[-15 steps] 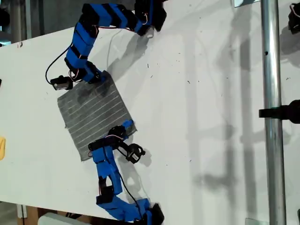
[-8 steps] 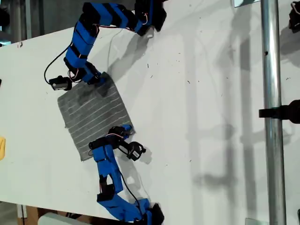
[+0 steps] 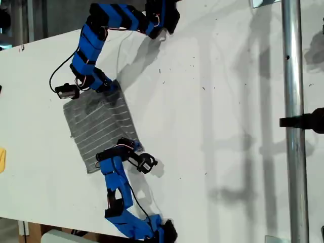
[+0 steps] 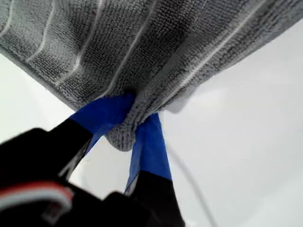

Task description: Grasp corners of a towel and fold twice.

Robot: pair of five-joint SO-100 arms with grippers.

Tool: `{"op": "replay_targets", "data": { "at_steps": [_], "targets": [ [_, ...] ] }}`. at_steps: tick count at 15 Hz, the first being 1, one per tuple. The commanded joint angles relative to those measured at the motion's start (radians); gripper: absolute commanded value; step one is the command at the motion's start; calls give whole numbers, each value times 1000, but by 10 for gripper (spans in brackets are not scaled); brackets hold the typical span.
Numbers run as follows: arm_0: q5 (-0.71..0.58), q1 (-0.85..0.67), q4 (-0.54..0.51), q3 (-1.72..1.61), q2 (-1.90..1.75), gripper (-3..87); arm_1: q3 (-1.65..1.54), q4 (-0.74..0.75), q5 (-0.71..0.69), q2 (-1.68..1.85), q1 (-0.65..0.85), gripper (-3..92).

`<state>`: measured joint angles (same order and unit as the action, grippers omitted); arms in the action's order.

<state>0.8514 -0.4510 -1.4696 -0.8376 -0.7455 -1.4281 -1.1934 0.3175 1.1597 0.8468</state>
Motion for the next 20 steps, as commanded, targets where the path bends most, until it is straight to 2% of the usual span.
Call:
{"op": "replay_targets", "data": {
  "at_steps": [1, 4, 6, 8, 10, 12, 13, 16, 20],
  "targets": [
    [41, 87, -80, -14, -155, -29, -25, -34, 74, 169, -95, -3],
    [132, 221, -126, -160, -368, -29, -242, -74, 255, 423, -311, -3],
    [233, 327, -34, -407, -555, -29, -388, -87, 423, 577, -499, -3],
    [373, 448, 101, -713, -765, -29, -499, -80, 600, 698, -701, -3],
    [534, 592, 201, -877, -871, -29, -518, -35, 769, 735, -910, -3],
    [632, 698, 227, -890, -888, -29, -472, 41, 900, 672, -1068, -3],
    [641, 710, 239, -893, -897, -29, -434, 43, 920, 640, -1088, -3],
    [526, 578, 219, -919, -942, -29, -453, 18, 815, 660, -930, -3],
    [238, 206, 149, -940, -1000, -29, -419, 38, 459, 672, -448, -3]
  ]
}}
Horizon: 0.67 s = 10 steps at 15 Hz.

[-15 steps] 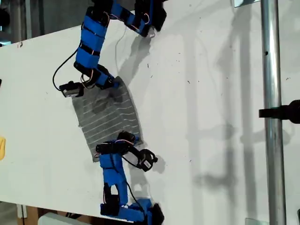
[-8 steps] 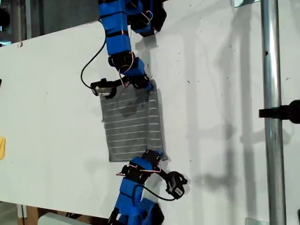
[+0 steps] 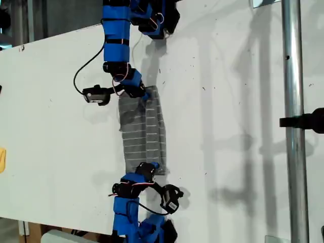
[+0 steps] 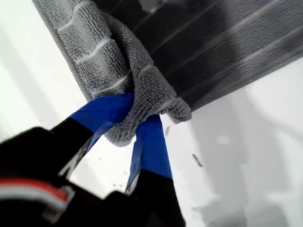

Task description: Grasp corners of a towel and fold twice.

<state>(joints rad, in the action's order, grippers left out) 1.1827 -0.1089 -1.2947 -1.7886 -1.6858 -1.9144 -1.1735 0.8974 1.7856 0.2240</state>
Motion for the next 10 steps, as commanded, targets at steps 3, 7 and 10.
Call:
{"op": "replay_targets", "data": {
  "at_steps": [3, 7, 10],
  "targets": [
    [-301, -414, -31, 64, -52, -29, 281, 66, -371, -127, 474, -3],
    [-364, -503, -89, 164, -87, -29, 483, 57, -440, -199, 512, -3],
    [-313, -457, 18, -23, -92, -28, 301, 121, -402, -210, 457, -3]
  ]
}}
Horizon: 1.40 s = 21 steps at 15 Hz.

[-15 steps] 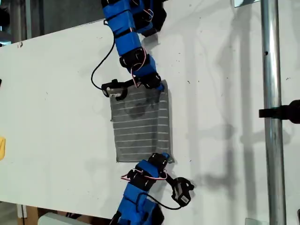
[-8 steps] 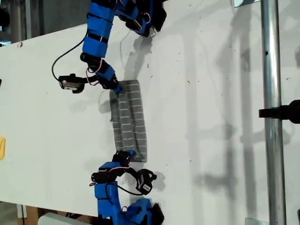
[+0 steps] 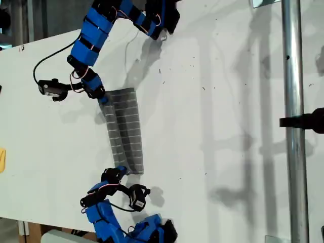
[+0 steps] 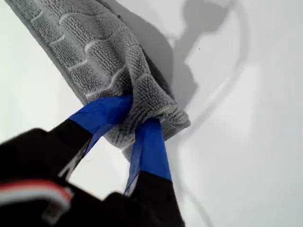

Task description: Grasp corners of a towel and fold twice.

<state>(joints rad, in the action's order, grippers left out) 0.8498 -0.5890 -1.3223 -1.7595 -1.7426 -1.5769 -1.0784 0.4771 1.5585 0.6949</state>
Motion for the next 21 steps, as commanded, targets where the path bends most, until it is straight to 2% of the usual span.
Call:
{"op": "replay_targets", "data": {
  "at_steps": [1, 6, 11, 12, 13, 14, 15, 17, 21],
  "targets": [
    [43, 35, 95, -106, -17, -28, -77, 48, 37, -6, -25, -3],
    [77, 54, 268, -249, 52, -28, -156, 103, 110, -143, -84, -3],
    [84, 34, 314, -275, 144, 18, -167, 61, 126, -196, -71, -3],
    [100, 28, 307, -273, 155, 79, -166, 40, 133, -189, -63, -3],
    [117, 20, 272, -268, 149, 193, -166, 8, 150, -169, -49, 33],
    [126, 6, 212, -253, 126, 309, -164, -43, 172, -133, -31, 184],
    [135, -11, 160, -255, 71, 355, -163, -97, 195, -89, -6, 265],
    [189, -49, 57, -285, -69, 379, -172, -150, 189, -2, 35, 323],
    [330, -15, -43, -403, -385, 391, -239, -252, 206, 199, 103, 323]
  ]
}}
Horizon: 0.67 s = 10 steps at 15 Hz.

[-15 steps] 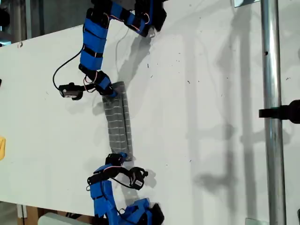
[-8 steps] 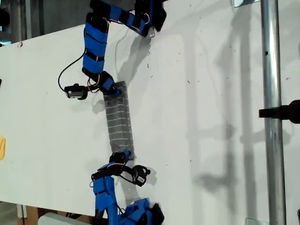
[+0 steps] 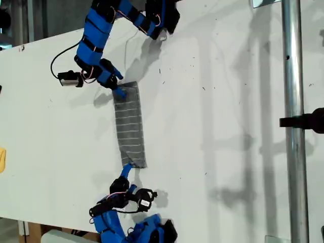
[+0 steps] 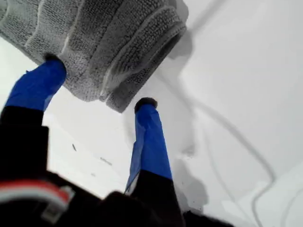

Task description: Grasp corners of a towel and fold twice.

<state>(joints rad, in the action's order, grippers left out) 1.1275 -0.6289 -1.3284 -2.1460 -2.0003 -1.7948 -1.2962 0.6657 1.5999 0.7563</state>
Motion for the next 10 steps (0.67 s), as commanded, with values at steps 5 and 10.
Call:
{"op": "replay_targets", "data": {
  "at_steps": [5, 10],
  "targets": [
    [293, 407, 83, -454, -885, 249, -466, -173, 353, 960, -77, 317],
    [419, 620, 232, -818, -1203, 40, -715, -232, 811, 1252, -515, 326]
  ]
}}
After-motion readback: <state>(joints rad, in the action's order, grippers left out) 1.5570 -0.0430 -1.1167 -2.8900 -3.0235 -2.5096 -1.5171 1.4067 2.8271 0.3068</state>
